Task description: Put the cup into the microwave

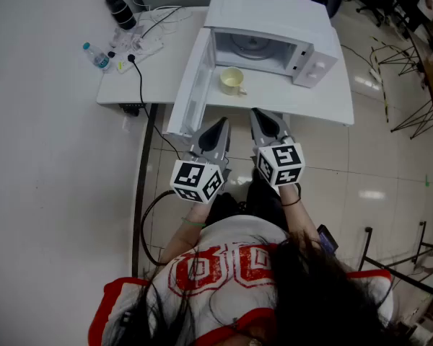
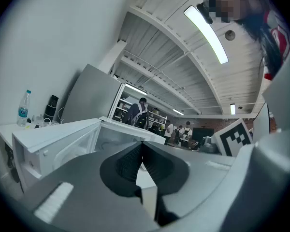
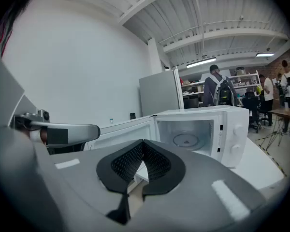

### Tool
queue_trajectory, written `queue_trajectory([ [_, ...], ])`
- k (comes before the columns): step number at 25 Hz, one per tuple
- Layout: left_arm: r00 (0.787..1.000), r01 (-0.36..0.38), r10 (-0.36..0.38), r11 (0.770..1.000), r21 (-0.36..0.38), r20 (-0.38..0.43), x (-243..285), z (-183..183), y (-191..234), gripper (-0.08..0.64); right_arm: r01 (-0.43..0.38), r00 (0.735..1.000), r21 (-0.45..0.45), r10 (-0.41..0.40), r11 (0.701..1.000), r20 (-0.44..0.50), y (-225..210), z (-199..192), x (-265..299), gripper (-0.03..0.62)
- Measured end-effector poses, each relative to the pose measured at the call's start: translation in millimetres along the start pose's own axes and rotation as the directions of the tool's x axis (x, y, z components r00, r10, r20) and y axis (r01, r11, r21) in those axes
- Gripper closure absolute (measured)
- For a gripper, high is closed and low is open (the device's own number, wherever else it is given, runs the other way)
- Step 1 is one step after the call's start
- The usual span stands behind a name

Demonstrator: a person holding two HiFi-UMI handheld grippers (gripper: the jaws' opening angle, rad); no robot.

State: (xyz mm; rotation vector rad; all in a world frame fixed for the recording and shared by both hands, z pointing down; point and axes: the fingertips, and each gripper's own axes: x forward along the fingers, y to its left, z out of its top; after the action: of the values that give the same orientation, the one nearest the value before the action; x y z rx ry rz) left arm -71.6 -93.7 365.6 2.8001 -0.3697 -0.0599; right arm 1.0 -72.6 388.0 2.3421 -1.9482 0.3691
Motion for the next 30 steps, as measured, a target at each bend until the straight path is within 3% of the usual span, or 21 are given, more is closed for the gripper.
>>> queue_trajectory([
  [4,1.000,-0.027,0.027,1.000,0.007,0.006,13.8,-1.2,7.7,0.561,-0.030,1.000,-0.009,0.030,1.000,0.002,-10.7,-2.2,14.8,0.589],
  [10,0.993,-0.113,0.113,0.994,0.004,0.021,37.7,-1.4,12.6,0.561,-0.141,0.990,-0.038,0.139,0.989,-0.032,-32.4,-7.0,47.2,0.519],
  [16,0.975,-0.218,0.218,0.976,0.001,0.037,59.3,1.1,17.8,0.561,-0.277,0.958,-0.059,0.271,0.959,-0.089,-46.8,-22.2,82.2,0.446],
  [18,0.969,-0.244,0.244,0.970,-0.003,0.034,64.2,-1.5,17.2,0.561,-0.288,0.955,-0.062,0.281,0.956,-0.092,-53.8,-29.2,92.3,0.405],
  [24,0.943,-0.331,0.332,0.943,-0.016,0.029,68.9,-5.3,20.8,0.561,-0.335,0.937,-0.080,0.324,0.939,-0.127,-57.2,-56.7,124.6,0.370],
  [30,0.918,-0.393,0.395,0.919,-0.032,0.046,76.1,-6.7,20.1,0.561,-0.388,0.914,-0.117,0.366,0.914,-0.177,-57.6,-76.8,149.8,0.215],
])
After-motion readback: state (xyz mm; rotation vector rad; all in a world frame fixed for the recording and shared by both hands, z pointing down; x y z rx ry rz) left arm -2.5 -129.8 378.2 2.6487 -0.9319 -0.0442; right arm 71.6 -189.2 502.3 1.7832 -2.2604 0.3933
